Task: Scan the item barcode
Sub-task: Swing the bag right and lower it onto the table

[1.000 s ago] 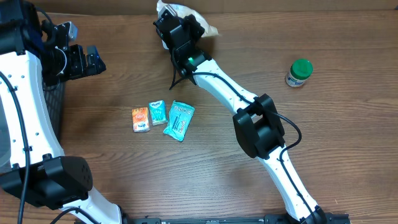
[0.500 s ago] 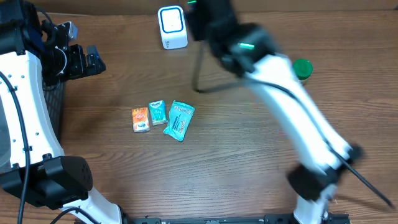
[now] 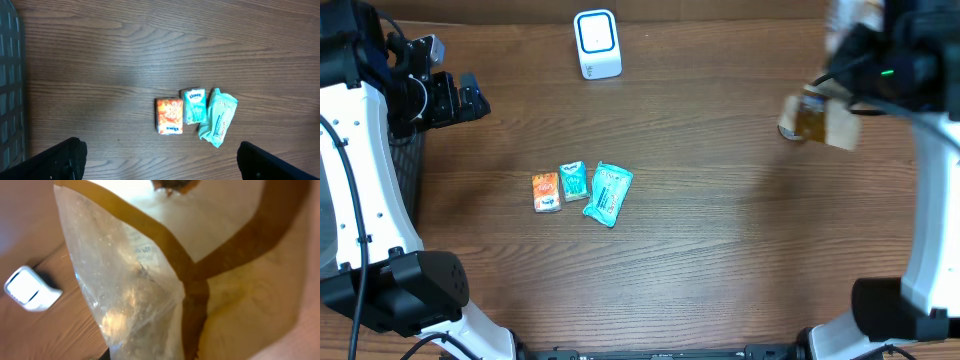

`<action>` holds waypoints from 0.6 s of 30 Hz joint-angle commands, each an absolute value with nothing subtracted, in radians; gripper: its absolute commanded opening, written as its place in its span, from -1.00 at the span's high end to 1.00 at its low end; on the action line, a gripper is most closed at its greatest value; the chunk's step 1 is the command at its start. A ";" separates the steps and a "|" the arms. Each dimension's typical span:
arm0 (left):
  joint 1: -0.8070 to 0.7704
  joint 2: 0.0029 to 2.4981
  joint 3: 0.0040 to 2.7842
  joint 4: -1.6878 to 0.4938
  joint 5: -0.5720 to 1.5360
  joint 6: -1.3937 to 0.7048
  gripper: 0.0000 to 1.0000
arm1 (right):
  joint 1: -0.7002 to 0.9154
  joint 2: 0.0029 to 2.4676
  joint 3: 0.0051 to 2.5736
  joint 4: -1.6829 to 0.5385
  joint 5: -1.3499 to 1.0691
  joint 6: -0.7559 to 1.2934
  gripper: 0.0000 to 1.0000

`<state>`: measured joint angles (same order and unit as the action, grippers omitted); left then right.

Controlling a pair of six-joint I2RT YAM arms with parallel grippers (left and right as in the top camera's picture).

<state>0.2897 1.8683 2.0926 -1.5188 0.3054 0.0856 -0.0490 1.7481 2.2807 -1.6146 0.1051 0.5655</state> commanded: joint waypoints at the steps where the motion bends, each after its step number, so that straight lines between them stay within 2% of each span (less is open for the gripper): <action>1: 0.292 1.866 2.102 -1.517 0.303 0.101 -0.99 | -0.156 1.751 2.231 -1.617 -0.002 0.591 0.92; 8: 0.292 1.866 2.102 -1.517 0.303 0.101 -0.99 | -0.349 1.775 1.970 -1.526 -0.132 0.508 0.92; 12: 0.292 1.866 2.102 -1.517 0.303 0.101 -0.99 | -0.395 1.775 1.782 -1.443 -0.236 0.433 0.92; 18: 0.292 1.866 2.102 -1.517 0.303 0.101 -0.99 | -0.419 1.775 1.625 -1.388 -0.237 0.393 0.92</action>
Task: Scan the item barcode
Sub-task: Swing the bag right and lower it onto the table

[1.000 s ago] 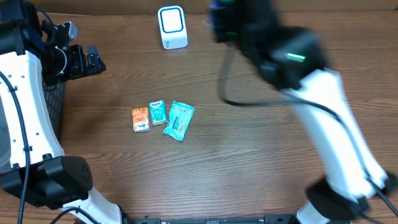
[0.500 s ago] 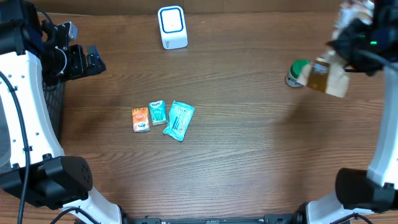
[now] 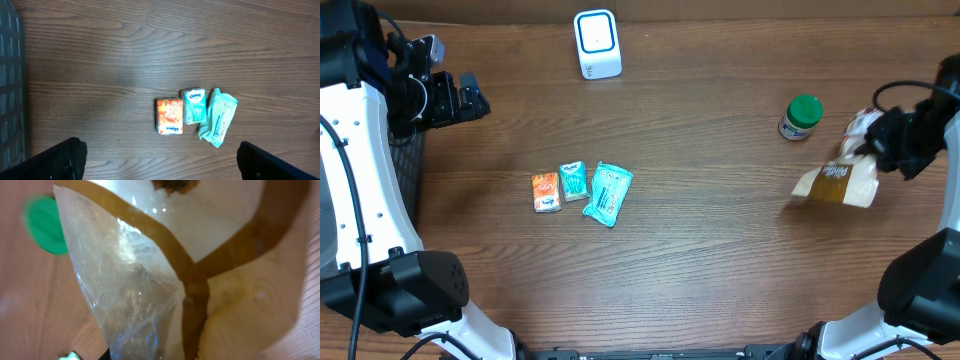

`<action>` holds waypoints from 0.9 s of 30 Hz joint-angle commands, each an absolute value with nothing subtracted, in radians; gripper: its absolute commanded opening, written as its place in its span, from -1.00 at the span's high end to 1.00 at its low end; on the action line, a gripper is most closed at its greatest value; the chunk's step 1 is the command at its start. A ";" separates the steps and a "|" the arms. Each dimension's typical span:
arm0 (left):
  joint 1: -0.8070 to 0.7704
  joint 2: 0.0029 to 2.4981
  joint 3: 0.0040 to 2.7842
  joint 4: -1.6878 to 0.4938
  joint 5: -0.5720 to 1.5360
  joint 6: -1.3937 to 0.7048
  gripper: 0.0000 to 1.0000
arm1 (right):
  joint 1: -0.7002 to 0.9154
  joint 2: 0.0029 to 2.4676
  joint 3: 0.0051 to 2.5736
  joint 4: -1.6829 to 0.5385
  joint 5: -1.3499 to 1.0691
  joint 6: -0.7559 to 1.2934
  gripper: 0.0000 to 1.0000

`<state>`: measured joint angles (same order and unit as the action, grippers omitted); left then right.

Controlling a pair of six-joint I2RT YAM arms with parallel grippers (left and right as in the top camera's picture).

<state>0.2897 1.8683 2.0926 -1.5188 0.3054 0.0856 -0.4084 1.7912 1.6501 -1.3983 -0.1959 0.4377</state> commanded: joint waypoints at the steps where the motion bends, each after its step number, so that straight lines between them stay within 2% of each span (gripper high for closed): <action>1: 0.292 1.866 2.102 -1.517 0.303 0.101 -0.98 | -0.421 1.775 1.615 -1.388 -0.237 0.391 0.92; 12: 0.292 1.866 2.102 -1.517 0.303 0.101 -0.99 | -0.421 1.775 1.488 -1.310 -0.307 0.392 0.92; 19: 0.292 1.866 2.102 -1.517 0.303 0.101 -0.99 | -0.421 1.775 1.348 -1.180 -0.440 0.392 0.92; 27: 0.292 1.866 2.102 -1.517 0.303 0.101 -0.99 | -0.420 1.775 1.232 -1.025 -0.450 0.480 0.92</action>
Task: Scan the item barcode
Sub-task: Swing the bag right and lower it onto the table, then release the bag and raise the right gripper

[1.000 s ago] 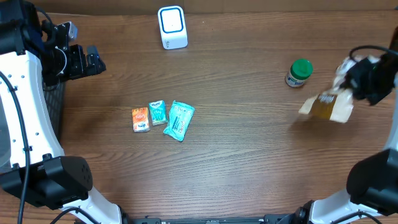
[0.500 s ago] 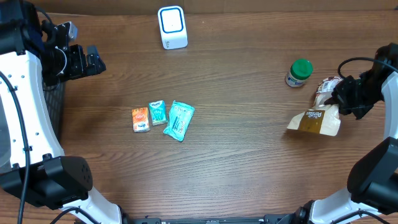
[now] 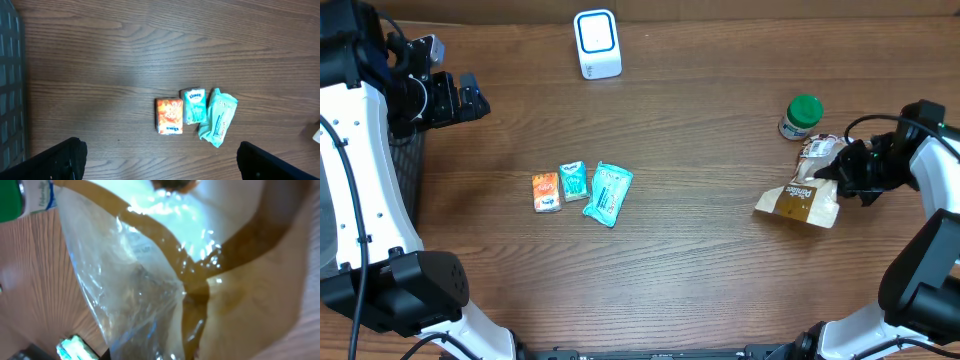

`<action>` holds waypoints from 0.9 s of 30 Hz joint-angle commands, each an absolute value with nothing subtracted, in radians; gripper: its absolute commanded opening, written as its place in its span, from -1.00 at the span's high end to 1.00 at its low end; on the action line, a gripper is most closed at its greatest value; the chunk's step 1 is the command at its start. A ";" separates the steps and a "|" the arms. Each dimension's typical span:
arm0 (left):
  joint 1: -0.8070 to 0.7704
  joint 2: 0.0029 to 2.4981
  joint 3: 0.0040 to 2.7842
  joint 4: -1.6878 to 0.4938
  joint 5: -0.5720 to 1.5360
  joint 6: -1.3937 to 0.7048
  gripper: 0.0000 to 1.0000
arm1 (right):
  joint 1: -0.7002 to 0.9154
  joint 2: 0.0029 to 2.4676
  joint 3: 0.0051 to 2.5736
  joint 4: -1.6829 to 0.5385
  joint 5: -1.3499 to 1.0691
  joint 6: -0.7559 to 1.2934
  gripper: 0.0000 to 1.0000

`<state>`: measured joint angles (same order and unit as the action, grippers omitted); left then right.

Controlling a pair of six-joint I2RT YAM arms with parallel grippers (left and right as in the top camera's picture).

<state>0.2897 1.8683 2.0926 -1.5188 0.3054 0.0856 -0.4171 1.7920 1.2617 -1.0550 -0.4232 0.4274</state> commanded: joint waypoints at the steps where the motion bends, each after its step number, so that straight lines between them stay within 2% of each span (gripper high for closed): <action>1: 0.292 1.866 2.102 -1.517 0.303 0.101 -0.99 | -0.420 1.775 1.220 -0.998 -0.450 0.503 0.92; 9: 0.292 1.866 2.102 -1.517 0.303 0.101 -0.99 | -0.382 1.775 1.196 -0.853 -0.474 0.582 0.85; 17: 0.292 1.866 2.102 -1.517 0.303 0.101 -0.99 | -0.286 1.776 1.196 -0.772 -0.431 0.679 0.53; 21: 0.292 1.866 2.102 -1.517 0.303 0.101 -0.99 | -0.270 1.776 1.196 -0.717 -0.420 0.689 0.00; 23: 0.292 1.866 2.102 -1.517 0.303 0.101 -0.99 | -0.270 1.776 1.196 -0.705 -0.408 0.689 -0.17; 27: 0.292 1.866 2.102 -1.517 0.303 0.101 -0.99 | -0.271 1.775 1.196 -0.709 -0.375 0.683 -0.31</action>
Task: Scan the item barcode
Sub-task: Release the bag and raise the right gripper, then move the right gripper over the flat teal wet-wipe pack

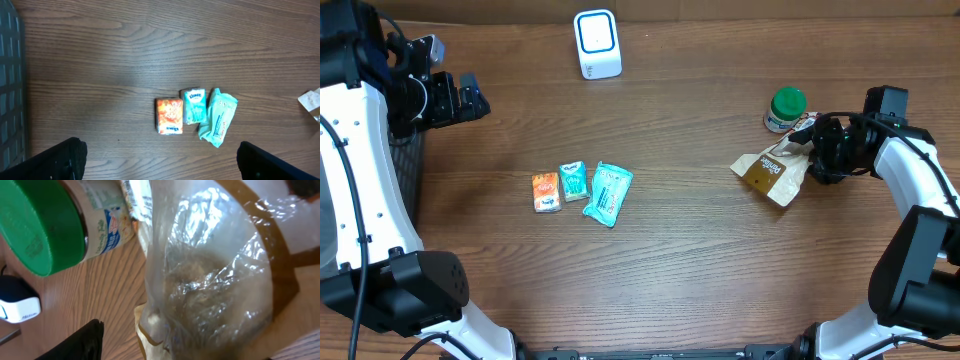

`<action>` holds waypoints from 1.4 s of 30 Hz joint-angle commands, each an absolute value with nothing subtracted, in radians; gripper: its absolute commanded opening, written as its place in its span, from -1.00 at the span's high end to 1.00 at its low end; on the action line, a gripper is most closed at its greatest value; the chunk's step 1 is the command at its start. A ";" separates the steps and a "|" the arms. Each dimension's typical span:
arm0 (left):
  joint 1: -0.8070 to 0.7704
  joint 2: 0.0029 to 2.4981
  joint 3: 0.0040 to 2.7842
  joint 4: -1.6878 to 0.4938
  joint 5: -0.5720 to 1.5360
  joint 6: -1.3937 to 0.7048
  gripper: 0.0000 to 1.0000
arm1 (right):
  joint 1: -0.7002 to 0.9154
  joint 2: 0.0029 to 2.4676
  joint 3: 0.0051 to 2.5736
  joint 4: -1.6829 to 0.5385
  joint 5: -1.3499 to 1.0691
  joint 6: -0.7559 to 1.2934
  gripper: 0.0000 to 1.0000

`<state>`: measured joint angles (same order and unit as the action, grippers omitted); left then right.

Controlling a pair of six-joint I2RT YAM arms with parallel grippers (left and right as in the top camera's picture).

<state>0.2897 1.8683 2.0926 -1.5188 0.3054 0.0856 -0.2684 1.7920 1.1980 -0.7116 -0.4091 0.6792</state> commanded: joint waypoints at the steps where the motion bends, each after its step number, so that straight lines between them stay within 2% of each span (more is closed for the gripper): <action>1: 0.292 1.866 2.102 -1.517 0.303 0.101 -0.99 | -0.272 1.775 1.198 -0.710 -0.375 0.680 -0.32; 9: 0.292 1.866 2.102 -1.517 0.303 0.101 -0.99 | -0.278 1.772 1.334 -0.937 -0.351 0.524 -0.44; 13: 0.292 1.866 2.102 -1.517 0.303 0.101 -0.99 | -0.278 1.772 1.412 -1.103 -0.235 0.479 -0.63; 17: 0.292 1.866 2.102 -1.517 0.303 0.101 -0.99 | -0.278 1.772 1.456 -1.183 -0.238 0.429 -0.63; 21: 0.292 1.866 2.102 -1.517 0.303 0.101 -0.99 | -0.248 1.772 1.513 -1.251 -0.339 0.303 -0.54; 29: 0.292 1.866 2.102 -1.517 0.303 0.101 -0.99 | -0.011 1.772 1.604 -1.305 -0.360 0.159 -0.51; 42: 0.292 1.866 2.102 -1.517 0.303 0.101 -0.99 | 0.388 1.813 1.590 -1.076 -0.198 0.102 -0.51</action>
<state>0.2897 1.8683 2.0926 -1.5188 0.3054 0.0856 0.3435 1.7939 1.5829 -1.1019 -0.2489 0.1429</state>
